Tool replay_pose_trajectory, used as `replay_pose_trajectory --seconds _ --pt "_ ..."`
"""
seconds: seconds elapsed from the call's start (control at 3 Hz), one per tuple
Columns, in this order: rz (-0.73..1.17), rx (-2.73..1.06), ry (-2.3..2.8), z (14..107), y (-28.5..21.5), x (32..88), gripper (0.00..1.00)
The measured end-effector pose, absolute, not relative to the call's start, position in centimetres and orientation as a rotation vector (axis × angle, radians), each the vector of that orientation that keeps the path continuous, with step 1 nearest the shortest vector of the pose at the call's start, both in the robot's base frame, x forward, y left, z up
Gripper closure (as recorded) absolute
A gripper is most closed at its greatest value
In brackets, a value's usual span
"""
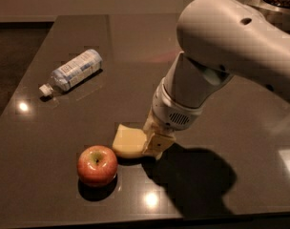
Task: Move sponge near apple
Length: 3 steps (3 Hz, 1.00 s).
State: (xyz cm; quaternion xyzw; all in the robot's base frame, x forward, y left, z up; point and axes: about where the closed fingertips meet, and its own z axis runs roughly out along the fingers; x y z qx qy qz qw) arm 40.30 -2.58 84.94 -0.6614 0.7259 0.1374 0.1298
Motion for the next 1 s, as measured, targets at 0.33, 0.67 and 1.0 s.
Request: replay_pose_trajectory --seconds 0.33,0.67,1.0 --pt "0.397 -1.923 2.108 85.0 -2.52 40.27 0.59" --pt "0.394 -1.926 2.104 85.07 -2.41 40.22 0.28" --pt "0.392 -1.928 2.102 85.12 -2.33 40.17 0.05"
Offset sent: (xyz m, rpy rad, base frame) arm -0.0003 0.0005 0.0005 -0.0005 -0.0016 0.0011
